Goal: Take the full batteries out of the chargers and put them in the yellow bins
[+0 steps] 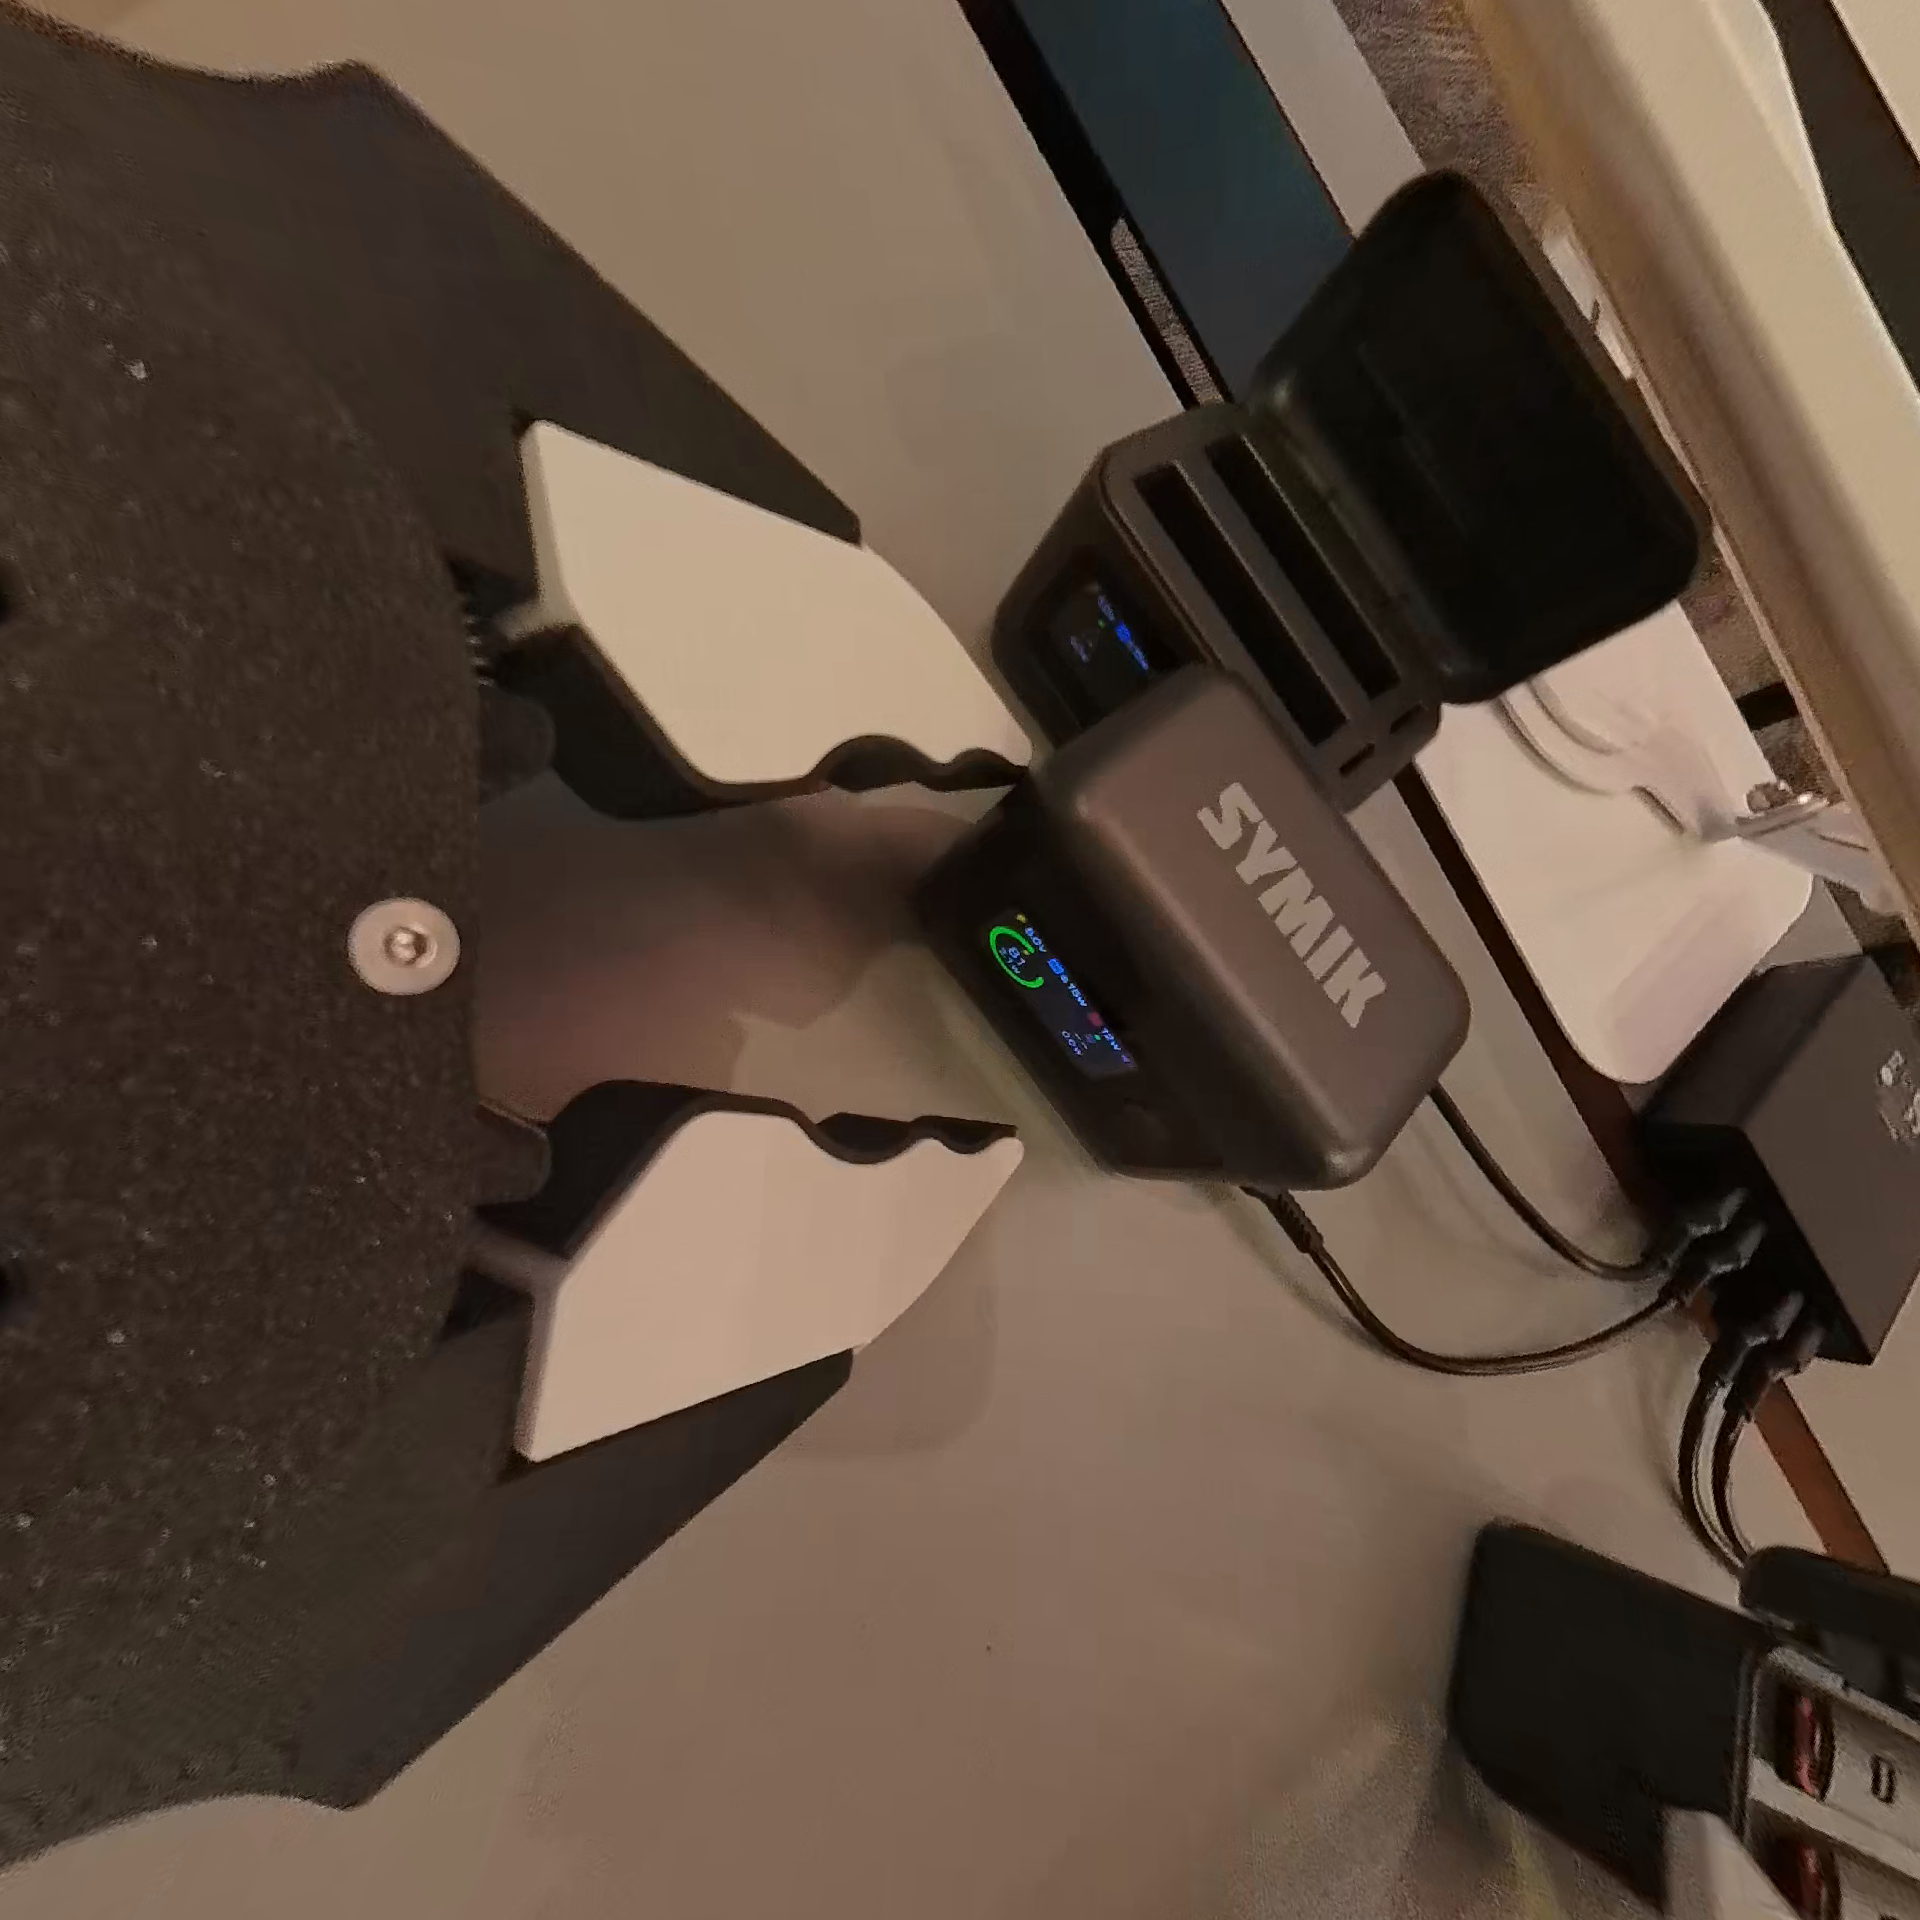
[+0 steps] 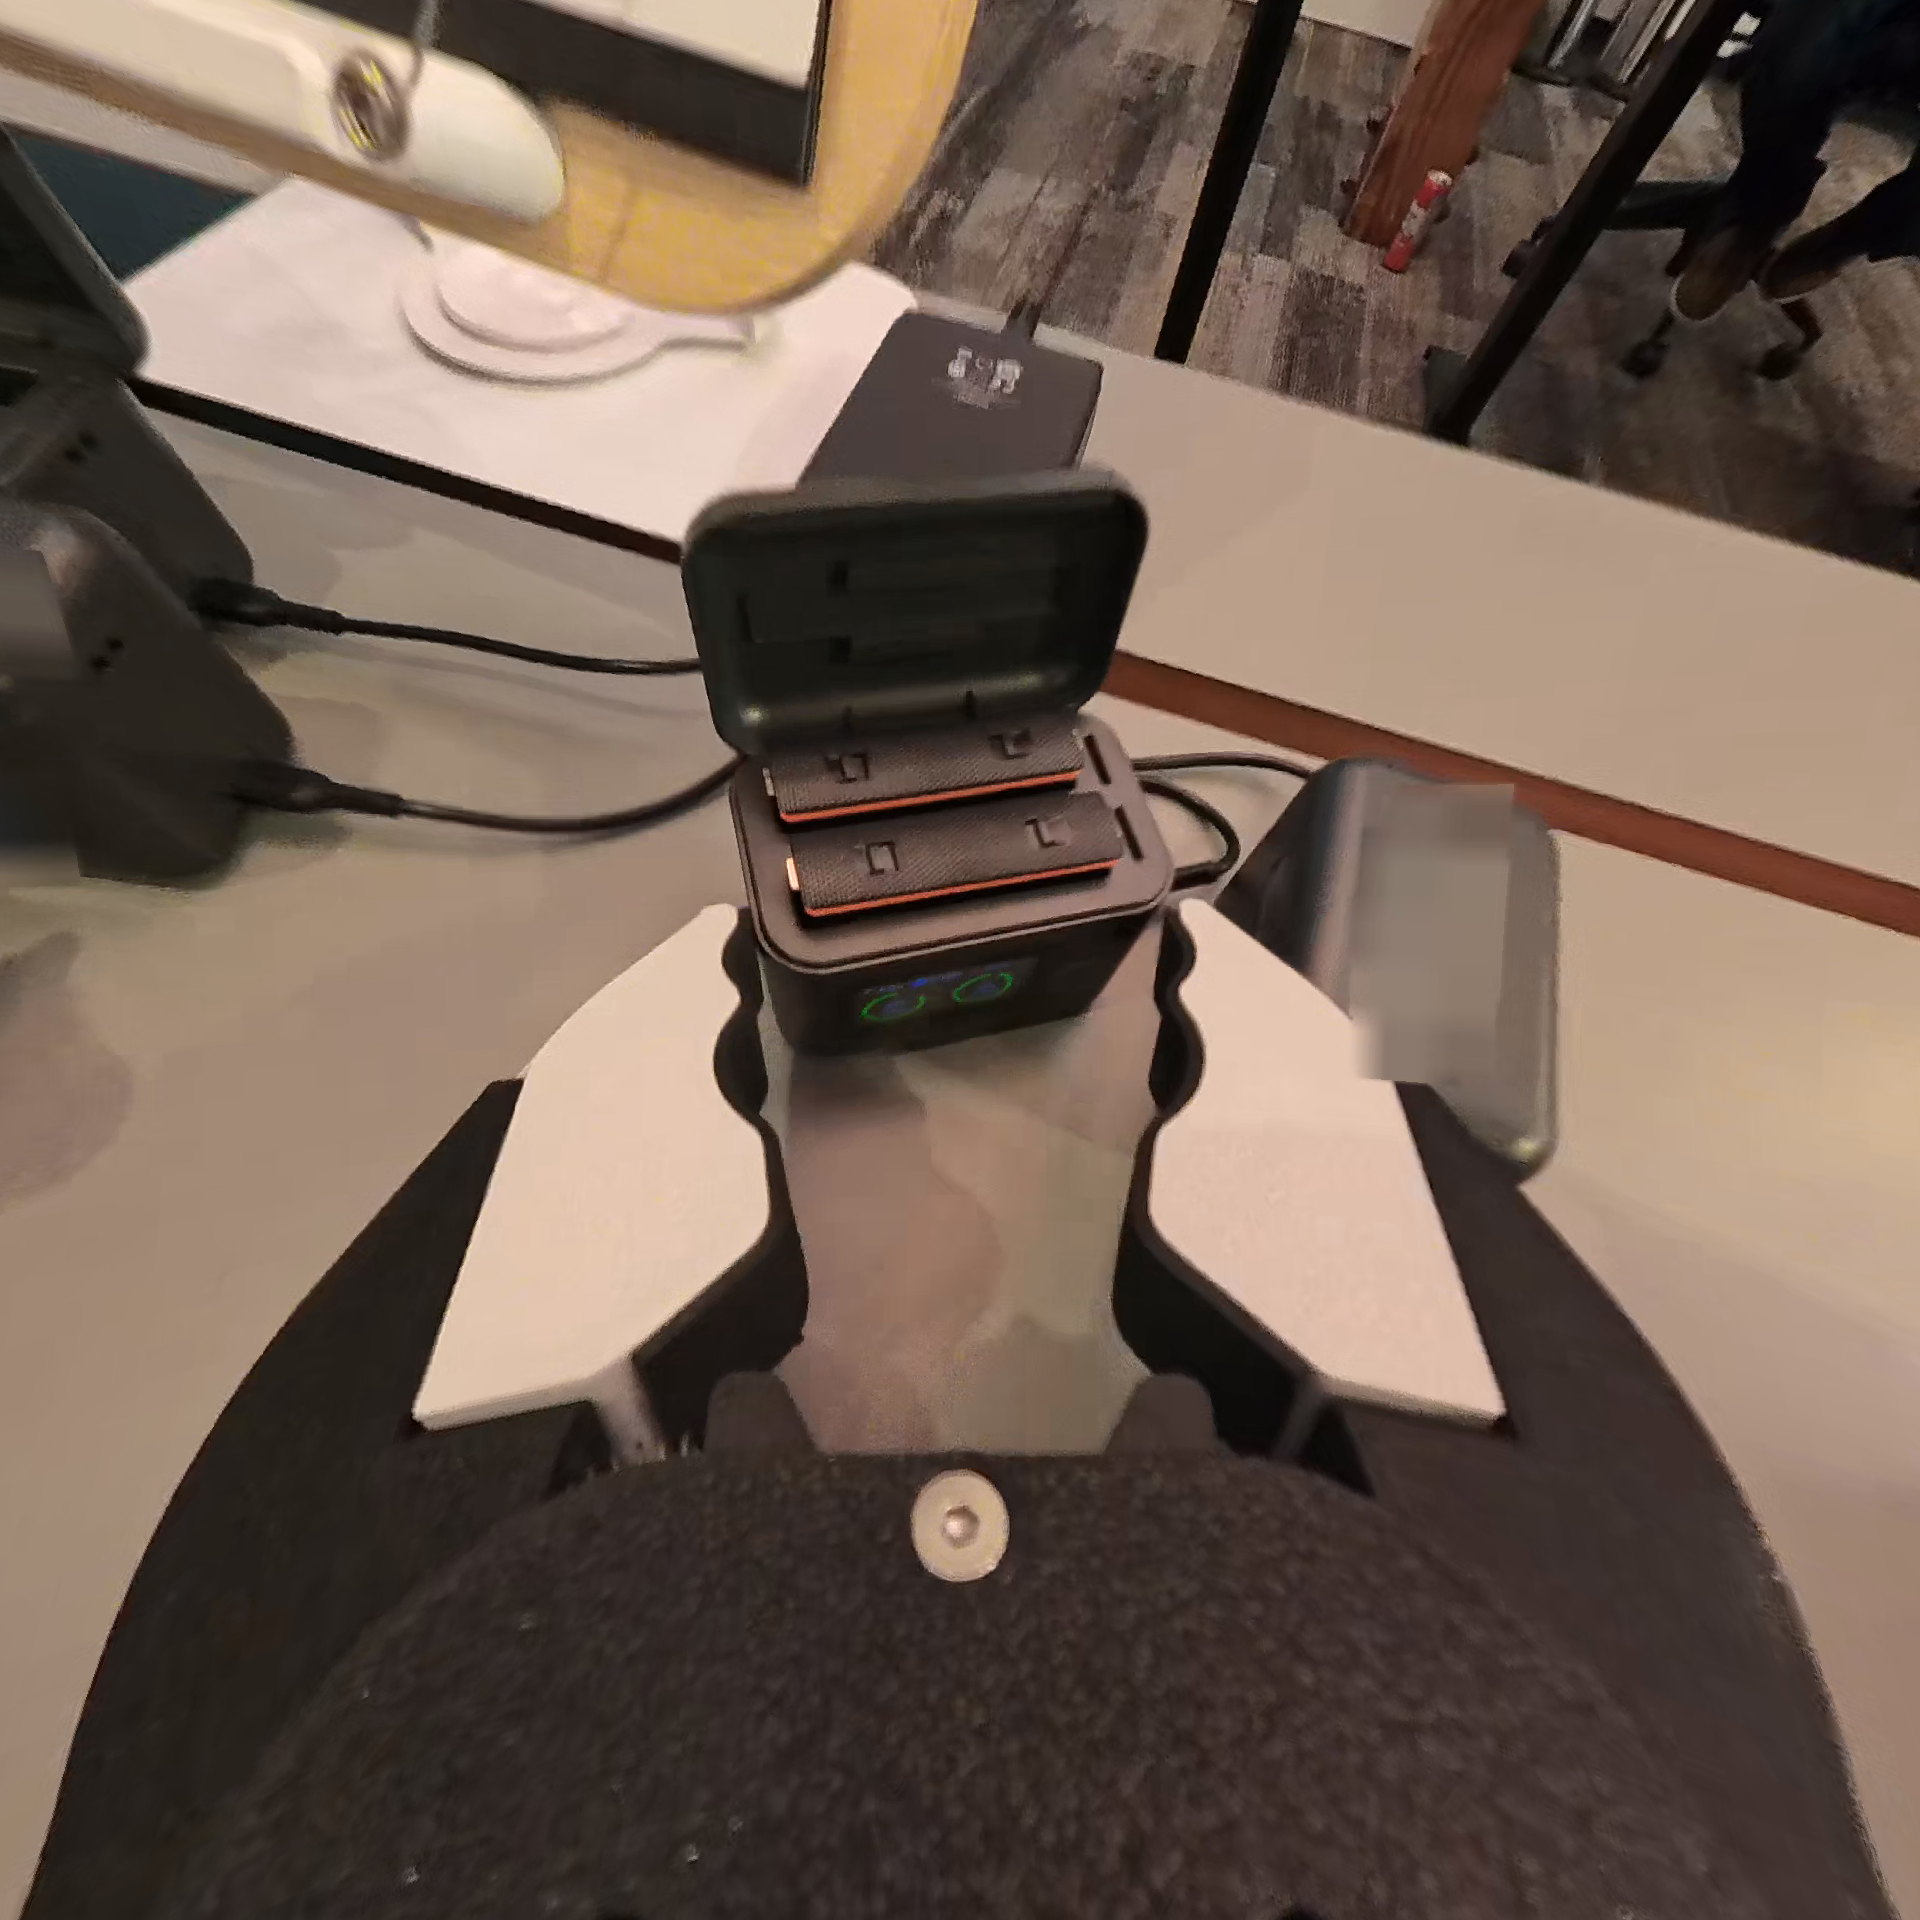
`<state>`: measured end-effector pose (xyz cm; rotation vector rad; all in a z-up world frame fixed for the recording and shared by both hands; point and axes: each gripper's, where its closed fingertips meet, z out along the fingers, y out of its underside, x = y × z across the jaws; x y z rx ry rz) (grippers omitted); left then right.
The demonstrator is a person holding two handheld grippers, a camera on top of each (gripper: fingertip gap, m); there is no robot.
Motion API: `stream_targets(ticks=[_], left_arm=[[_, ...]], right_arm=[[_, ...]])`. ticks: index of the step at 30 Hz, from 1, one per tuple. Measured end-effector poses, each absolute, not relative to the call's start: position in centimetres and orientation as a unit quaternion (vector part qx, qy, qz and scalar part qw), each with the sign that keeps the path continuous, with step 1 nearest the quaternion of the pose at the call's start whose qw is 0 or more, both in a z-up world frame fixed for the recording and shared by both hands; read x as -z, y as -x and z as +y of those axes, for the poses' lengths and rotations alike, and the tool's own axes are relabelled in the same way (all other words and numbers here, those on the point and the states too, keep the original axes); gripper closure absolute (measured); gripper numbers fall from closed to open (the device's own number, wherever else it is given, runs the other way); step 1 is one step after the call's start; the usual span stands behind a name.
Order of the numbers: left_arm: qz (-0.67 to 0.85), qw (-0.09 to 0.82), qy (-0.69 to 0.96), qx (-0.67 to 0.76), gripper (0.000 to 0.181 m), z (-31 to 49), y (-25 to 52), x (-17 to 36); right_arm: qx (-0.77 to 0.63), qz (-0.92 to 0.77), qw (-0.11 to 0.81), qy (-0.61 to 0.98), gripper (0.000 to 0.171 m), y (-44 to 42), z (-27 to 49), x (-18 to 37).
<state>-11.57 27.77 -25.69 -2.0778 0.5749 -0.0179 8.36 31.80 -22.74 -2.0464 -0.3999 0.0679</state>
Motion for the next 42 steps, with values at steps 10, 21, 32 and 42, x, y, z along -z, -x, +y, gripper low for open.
stream_targets(ticks=[10,21,32,42], left_arm=[[0.323,0.474,0.819,0.015,0.122,26.9,6.6,25.8],[0.312,0.563,0.757,0.115,0.161,21.0,6.0,16.2],[0.355,0.417,0.834,-0.067,0.172,13.9,24.9,11.4],[0.474,0.098,0.864,-0.14,0.16,7.6,32.1,22.0]], right_arm=[[-0.073,-0.138,0.608,0.779,0.103,-7.7,30.9,15.0],[-0.077,-0.118,0.788,0.599,0.109,-8.9,27.5,5.9],[-0.071,-0.186,0.799,0.568,0.117,-5.9,26.2,5.6],[-0.074,-0.208,0.78,0.585,0.122,-4.9,26.5,6.9]])
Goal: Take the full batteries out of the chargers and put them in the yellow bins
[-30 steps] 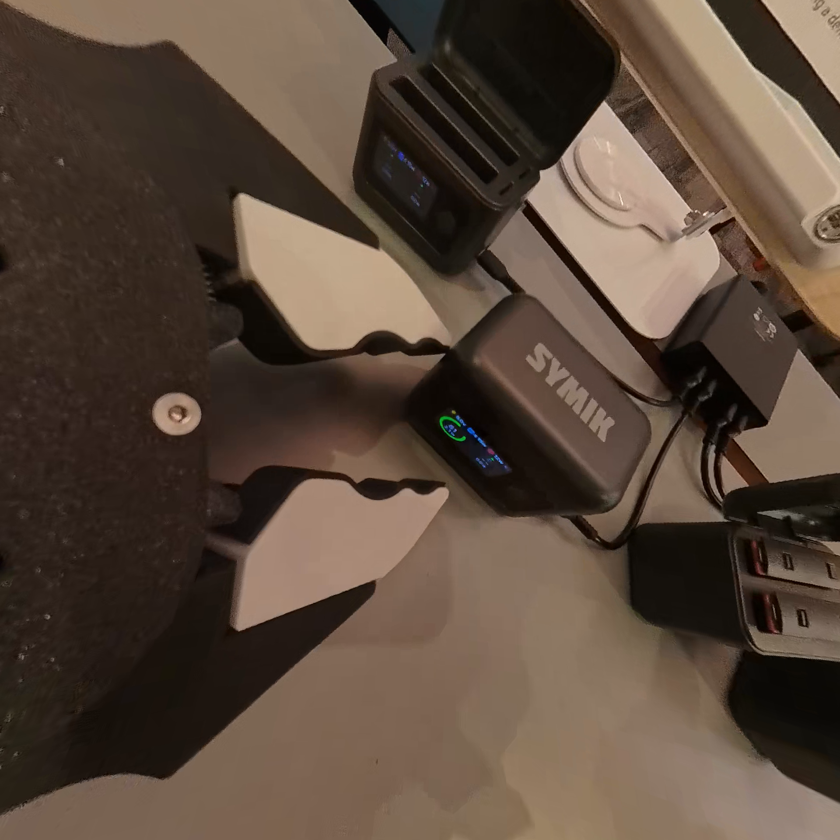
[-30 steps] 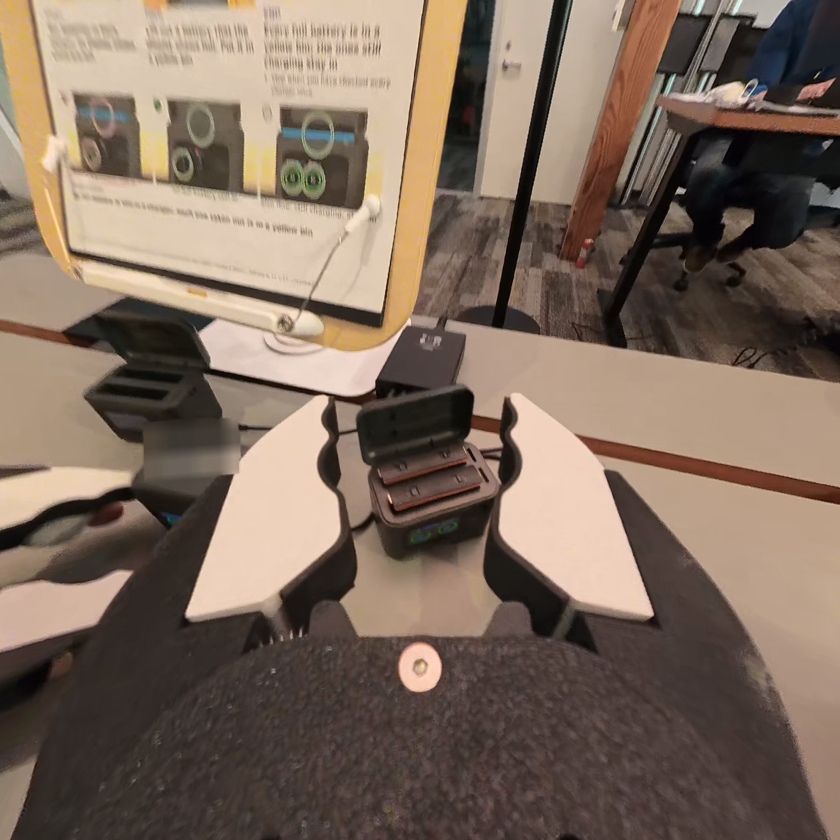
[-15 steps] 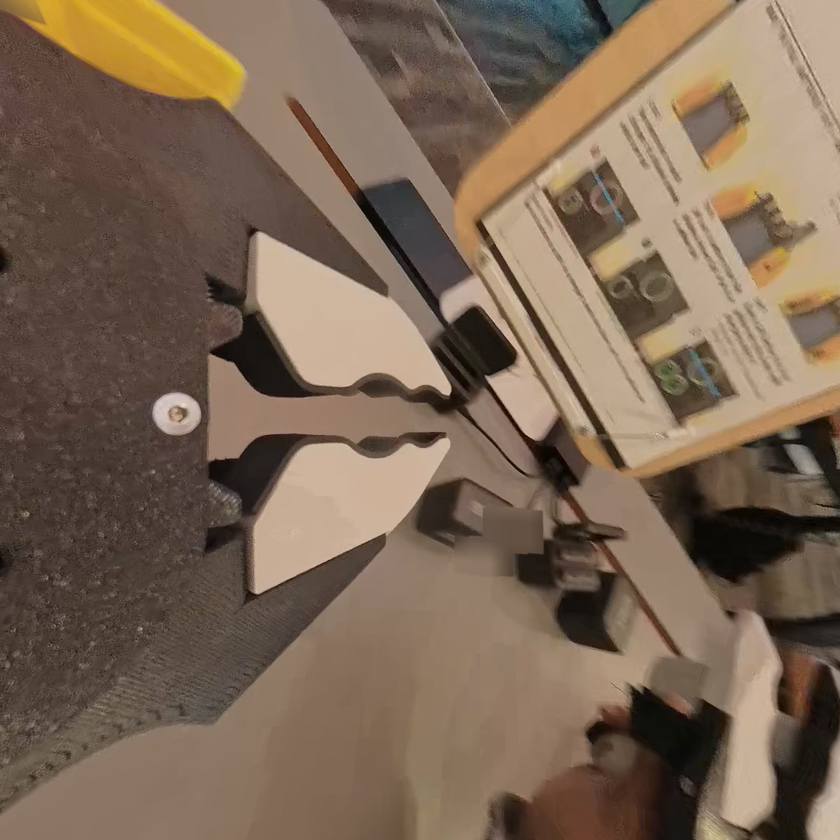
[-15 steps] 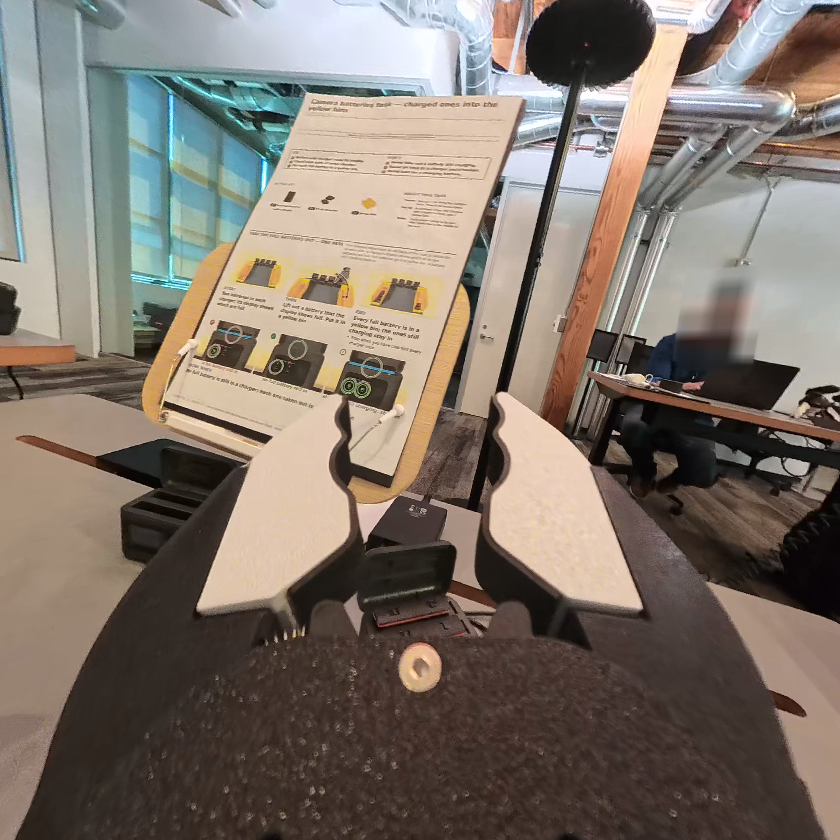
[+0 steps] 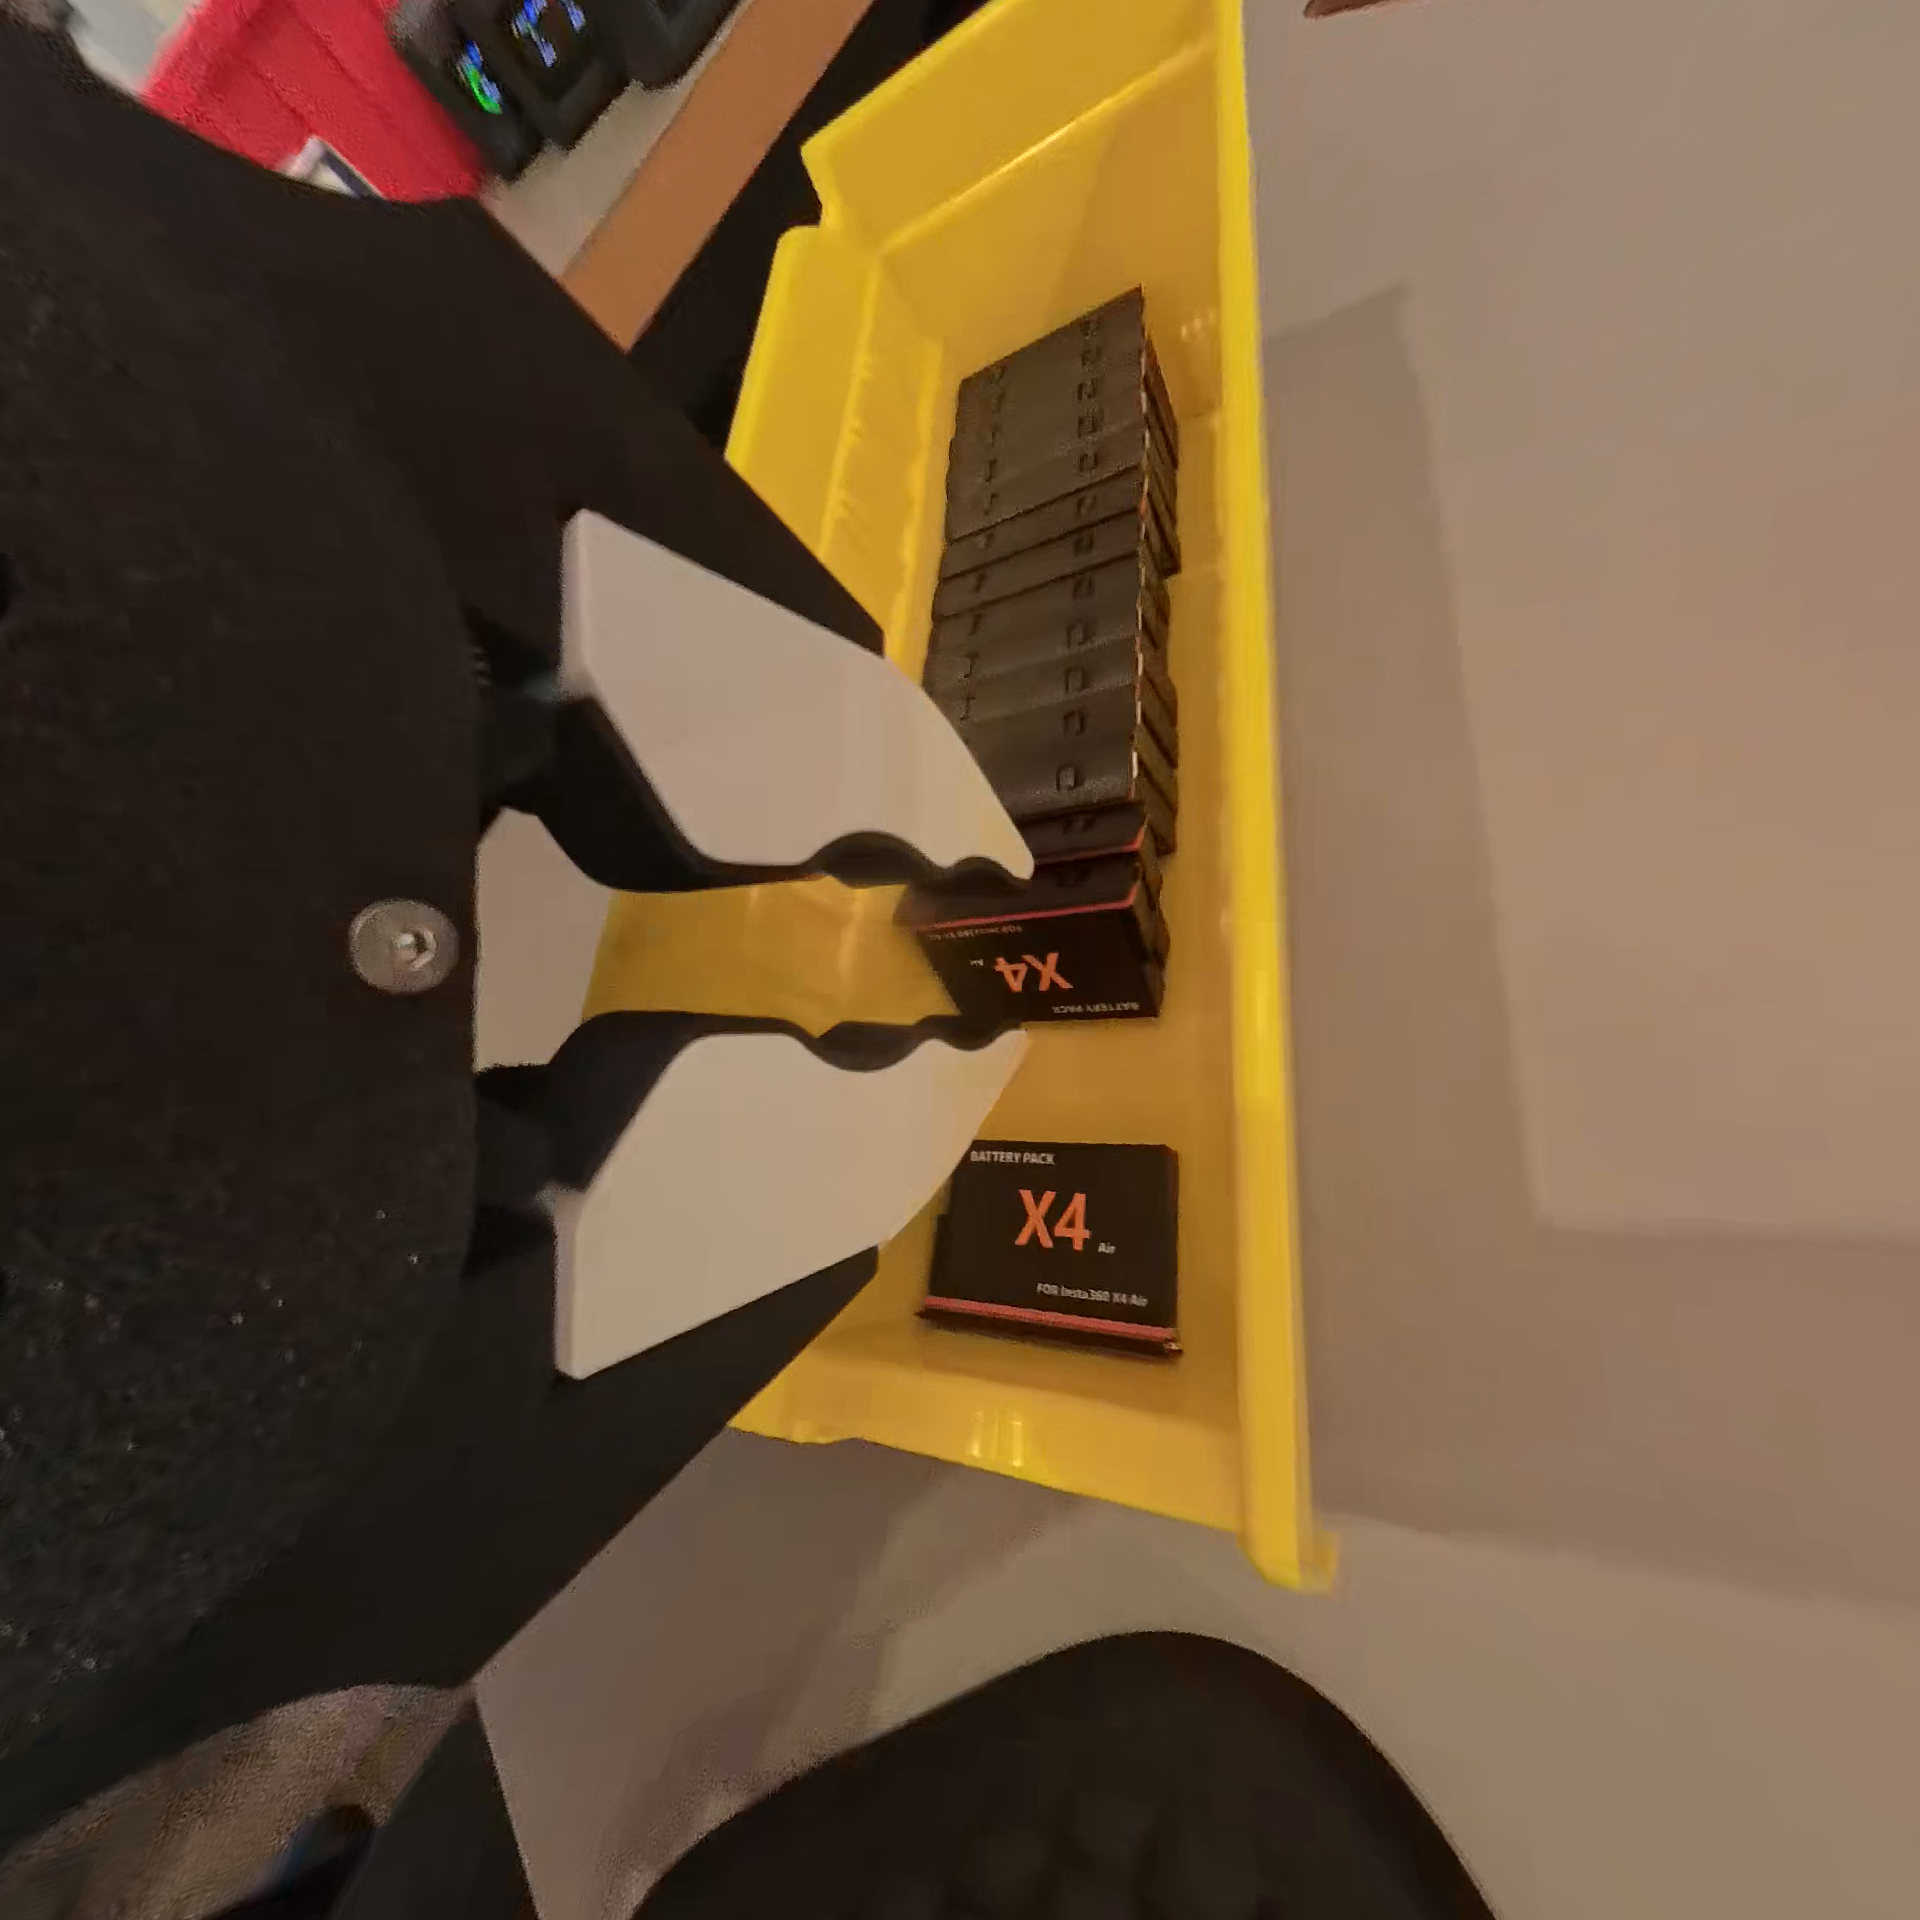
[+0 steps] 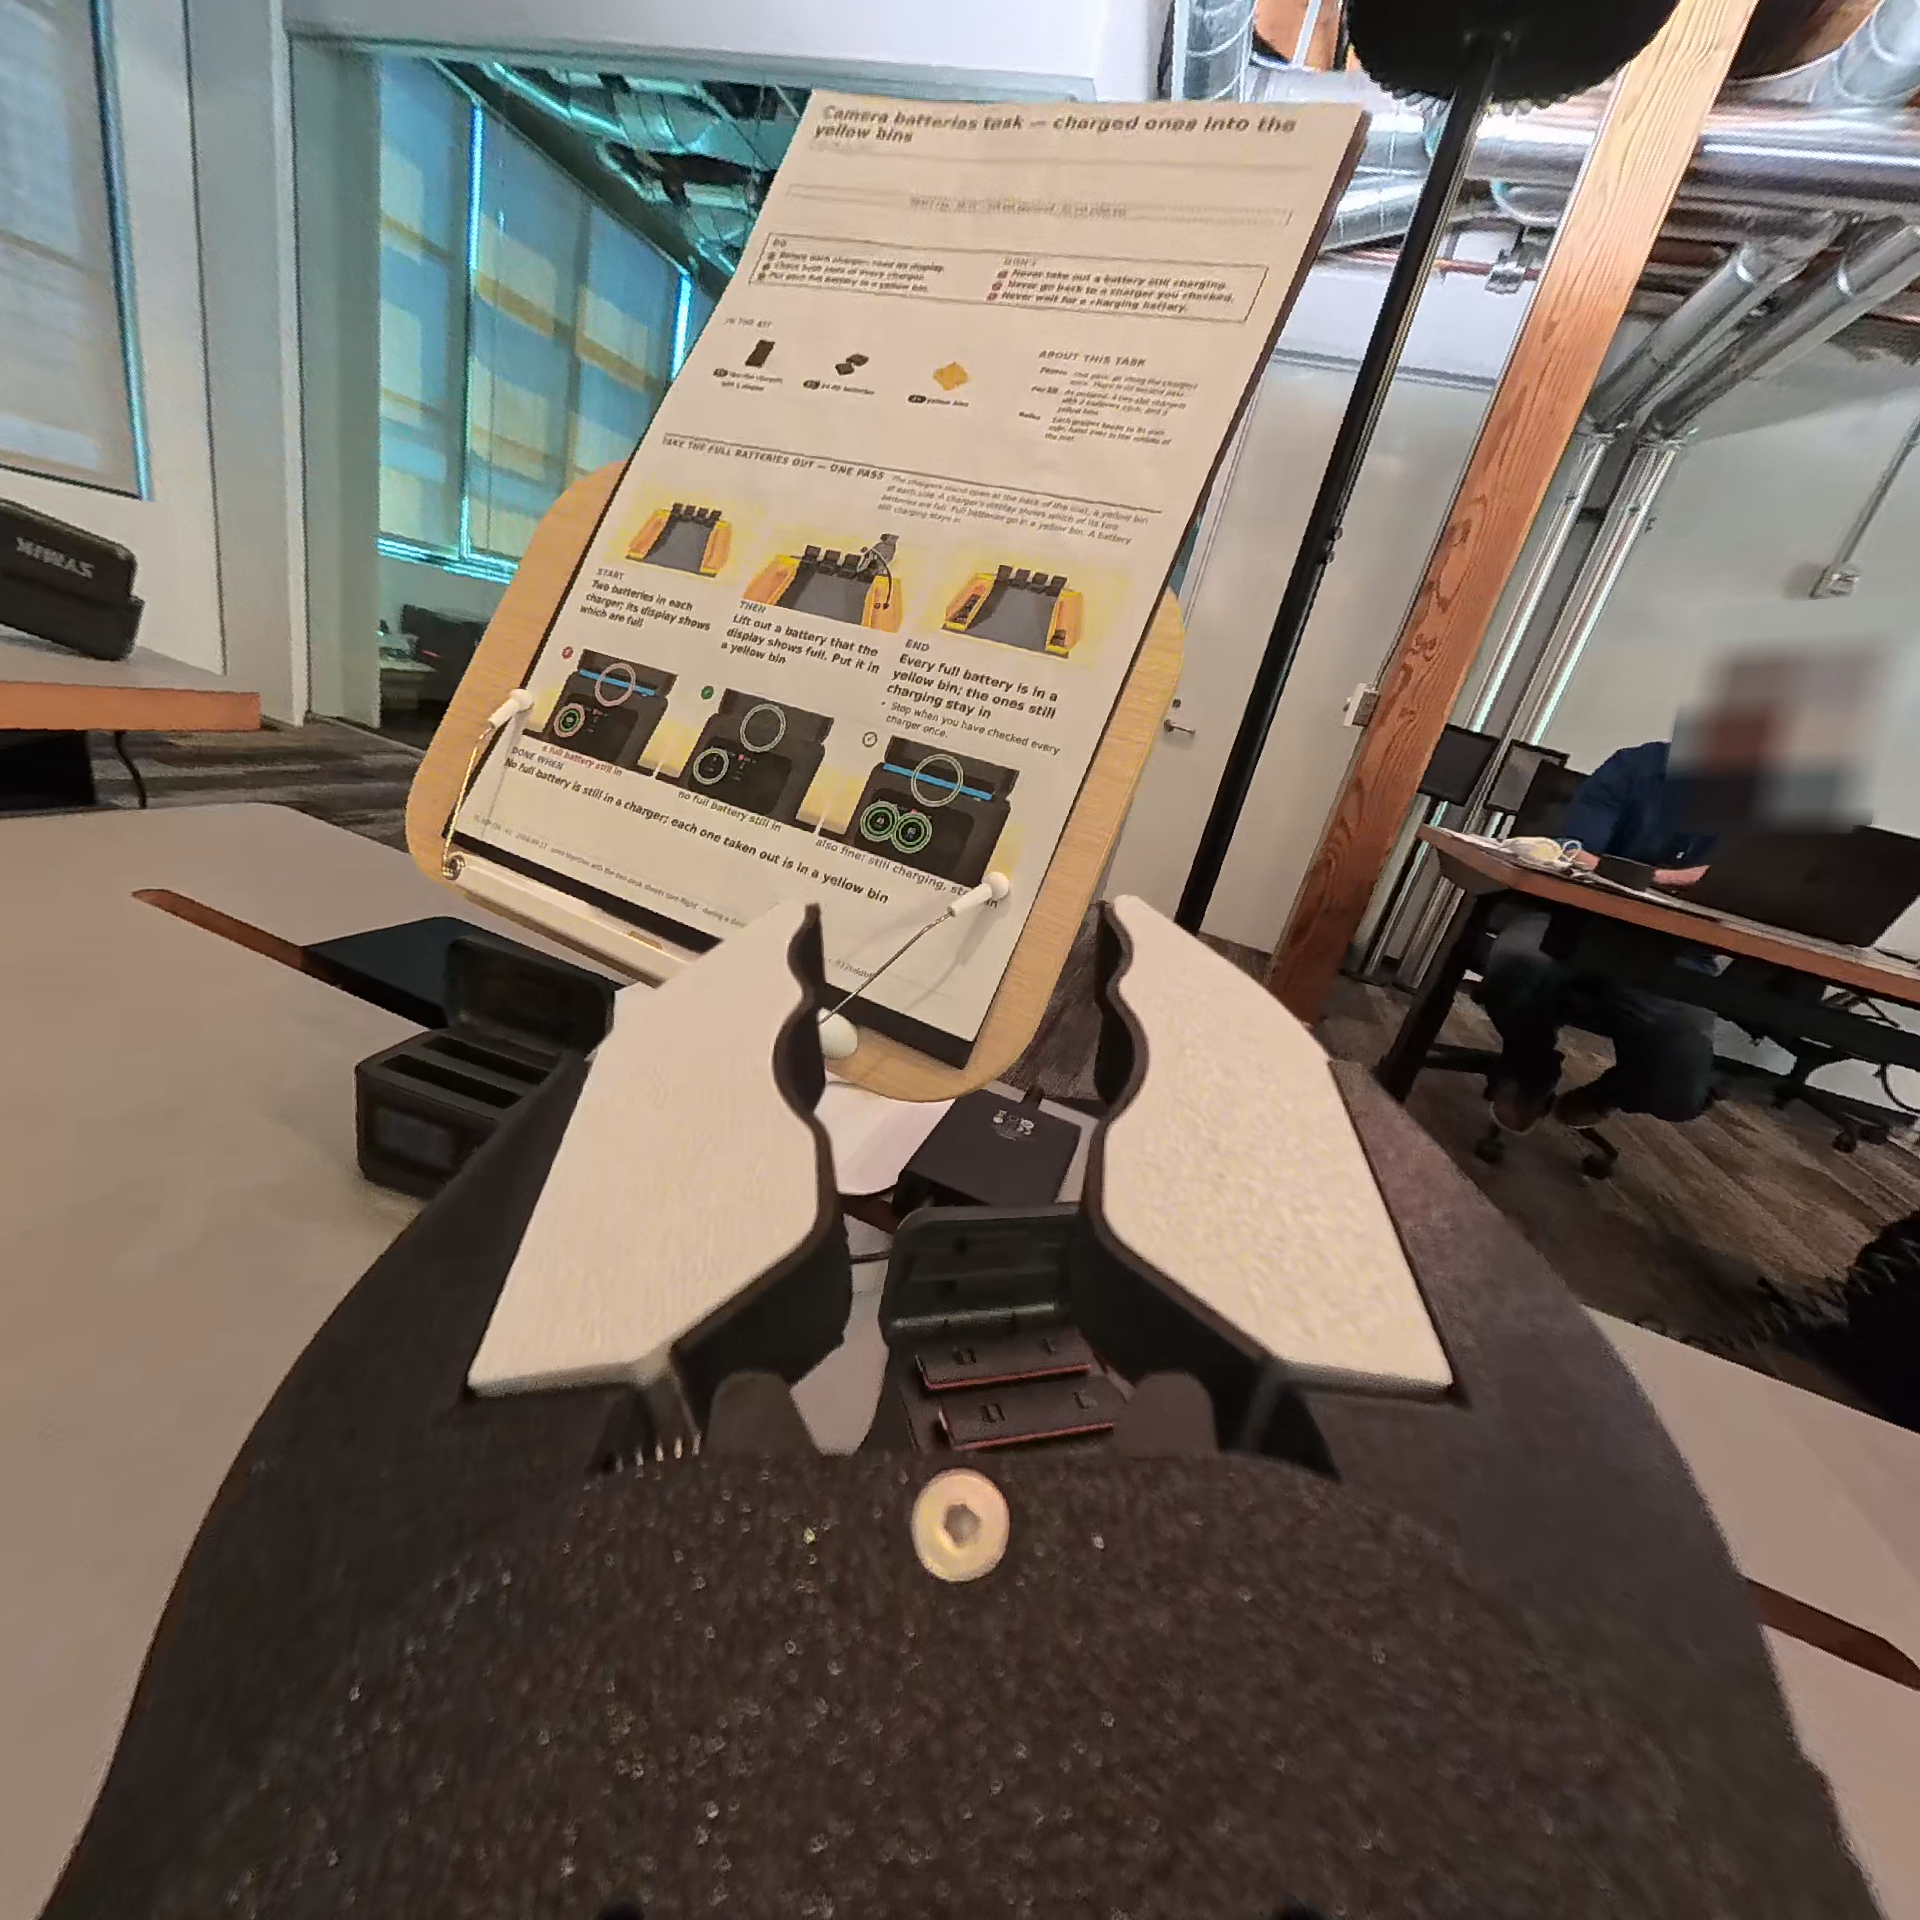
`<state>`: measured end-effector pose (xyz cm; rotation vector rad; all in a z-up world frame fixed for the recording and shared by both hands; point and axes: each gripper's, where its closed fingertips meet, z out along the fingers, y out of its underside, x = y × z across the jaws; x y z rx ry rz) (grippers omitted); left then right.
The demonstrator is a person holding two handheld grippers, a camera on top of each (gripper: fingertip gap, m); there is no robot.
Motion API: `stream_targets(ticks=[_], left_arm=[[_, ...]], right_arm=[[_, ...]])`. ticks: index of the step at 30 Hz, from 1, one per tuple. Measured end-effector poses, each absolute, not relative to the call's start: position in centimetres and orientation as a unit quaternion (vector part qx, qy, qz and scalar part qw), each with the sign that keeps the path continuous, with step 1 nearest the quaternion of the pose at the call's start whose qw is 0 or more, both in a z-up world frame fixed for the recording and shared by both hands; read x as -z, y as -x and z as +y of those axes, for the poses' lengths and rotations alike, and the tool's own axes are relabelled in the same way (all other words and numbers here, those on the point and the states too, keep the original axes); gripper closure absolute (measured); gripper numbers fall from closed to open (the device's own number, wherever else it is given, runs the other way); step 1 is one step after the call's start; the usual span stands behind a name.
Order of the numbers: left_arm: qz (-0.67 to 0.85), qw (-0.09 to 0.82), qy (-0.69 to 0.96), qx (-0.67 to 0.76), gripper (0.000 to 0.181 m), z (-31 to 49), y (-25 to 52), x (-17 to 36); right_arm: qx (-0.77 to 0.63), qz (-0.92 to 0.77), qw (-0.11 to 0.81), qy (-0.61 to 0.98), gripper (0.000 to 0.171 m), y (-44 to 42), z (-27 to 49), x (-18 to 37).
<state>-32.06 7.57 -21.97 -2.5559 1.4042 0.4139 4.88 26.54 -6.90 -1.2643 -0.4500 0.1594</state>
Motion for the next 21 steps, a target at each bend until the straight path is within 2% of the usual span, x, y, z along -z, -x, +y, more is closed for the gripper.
stream_targets(ticks=[4,7,13,16,21], left_arm=[[0.489,0.024,0.849,-0.198,0.148,7.7,33.0,23.6],[0.49,0.01,0.848,-0.2,0.147,7.9,32.9,24.4],[0.487,0.016,0.851,-0.194,0.149,7.7,32.7,24.3],[0.491,0.018,0.857,-0.158,0.16,6.9,31.7,24.0],[0.493,0.025,0.853,-0.17,0.158,6.9,32.0,24.0]], right_arm=[[-0.075,-0.217,0.775,0.589,0.122,-4.6,26.6,7.2],[-0.078,-0.22,0.773,0.59,0.123,-4.6,26.6,7.2],[-0.088,-0.214,0.767,0.598,0.124,-5.1,27.1,7.6],[-0.091,-0.219,0.765,0.598,0.125,-4.9,27.0,7.7],[-0.097,-0.24,0.758,0.598,0.128,-3.8,26.7,8.0]])
